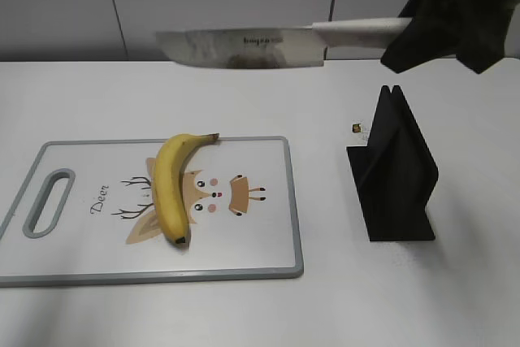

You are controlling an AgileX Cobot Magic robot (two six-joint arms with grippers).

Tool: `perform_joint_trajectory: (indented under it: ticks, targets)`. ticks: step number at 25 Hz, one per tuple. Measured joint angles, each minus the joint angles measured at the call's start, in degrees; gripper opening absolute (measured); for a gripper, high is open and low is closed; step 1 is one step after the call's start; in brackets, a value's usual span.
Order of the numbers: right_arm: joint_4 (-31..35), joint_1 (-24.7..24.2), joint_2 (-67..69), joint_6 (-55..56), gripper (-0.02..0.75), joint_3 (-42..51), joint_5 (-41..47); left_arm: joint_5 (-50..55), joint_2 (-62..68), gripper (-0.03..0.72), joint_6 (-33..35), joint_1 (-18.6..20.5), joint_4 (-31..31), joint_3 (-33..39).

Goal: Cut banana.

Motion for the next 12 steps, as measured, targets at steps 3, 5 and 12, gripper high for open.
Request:
perform_joint_trajectory:
  ticks: [3,5,12]
  targets:
    - [1.8,0.0,3.4,-7.3,0.161,-0.1,2.0,1.2,7.1,0.610,4.7,-4.5,0.3,-4.4]
    - [3.2,0.0,5.3,-11.4,0.161,-0.1,2.8,2.0,11.8,0.603,7.4,-7.6,0.9,-6.9]
    - [11.8,0.0,10.8,-21.4,0.161,-0.4,4.3,3.1,23.7,0.590,11.7,-11.9,0.6,-12.1]
